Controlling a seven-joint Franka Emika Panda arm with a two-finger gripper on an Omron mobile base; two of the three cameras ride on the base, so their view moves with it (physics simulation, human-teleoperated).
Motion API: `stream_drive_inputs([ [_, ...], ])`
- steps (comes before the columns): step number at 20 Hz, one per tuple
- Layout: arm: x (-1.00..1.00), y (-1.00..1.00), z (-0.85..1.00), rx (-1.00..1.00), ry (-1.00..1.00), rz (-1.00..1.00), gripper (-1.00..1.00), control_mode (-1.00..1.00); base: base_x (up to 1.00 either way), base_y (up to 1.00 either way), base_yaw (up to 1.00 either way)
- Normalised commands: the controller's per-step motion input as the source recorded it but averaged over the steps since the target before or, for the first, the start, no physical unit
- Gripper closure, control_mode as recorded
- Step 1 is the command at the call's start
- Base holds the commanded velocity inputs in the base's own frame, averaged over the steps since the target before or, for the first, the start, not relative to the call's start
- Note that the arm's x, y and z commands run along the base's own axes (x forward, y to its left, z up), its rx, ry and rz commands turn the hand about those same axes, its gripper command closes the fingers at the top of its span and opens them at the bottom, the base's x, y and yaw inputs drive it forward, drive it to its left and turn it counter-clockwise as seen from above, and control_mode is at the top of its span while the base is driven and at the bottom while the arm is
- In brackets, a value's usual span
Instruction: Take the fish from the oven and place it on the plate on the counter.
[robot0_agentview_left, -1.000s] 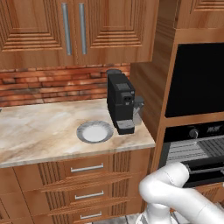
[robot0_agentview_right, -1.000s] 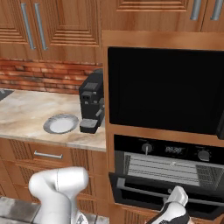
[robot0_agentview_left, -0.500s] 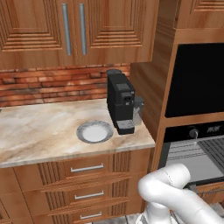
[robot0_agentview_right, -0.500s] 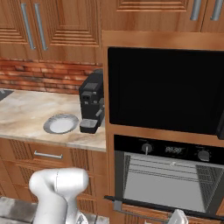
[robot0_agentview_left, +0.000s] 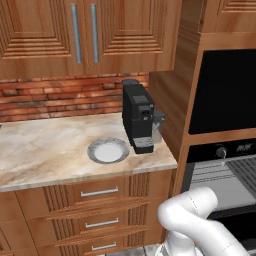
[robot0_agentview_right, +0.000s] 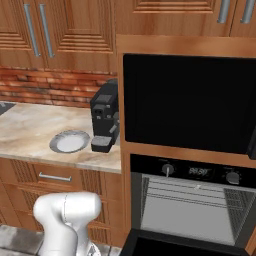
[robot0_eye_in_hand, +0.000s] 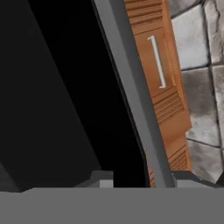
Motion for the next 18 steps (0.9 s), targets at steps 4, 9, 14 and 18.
stream_drive_inputs([
  [4,-0.02,0.00,0.00,0.00,0.00,0.00,1.00,-1.00,0.00,0.00,0.00],
  [9,-0.04,0.00,0.02,0.00,0.00,0.00,-1.00,-1.00,0.00,0.00,0.00],
  [14,-0.15,0.00,0.17,0.00,0.00,0.00,-1.00,-1.00,0.00,0.00,0.00],
  [18,-0.22,0.00,0.64,0.00,-0.03,0.00,-1.00,-1.00,0.00,0.00,0.00],
])
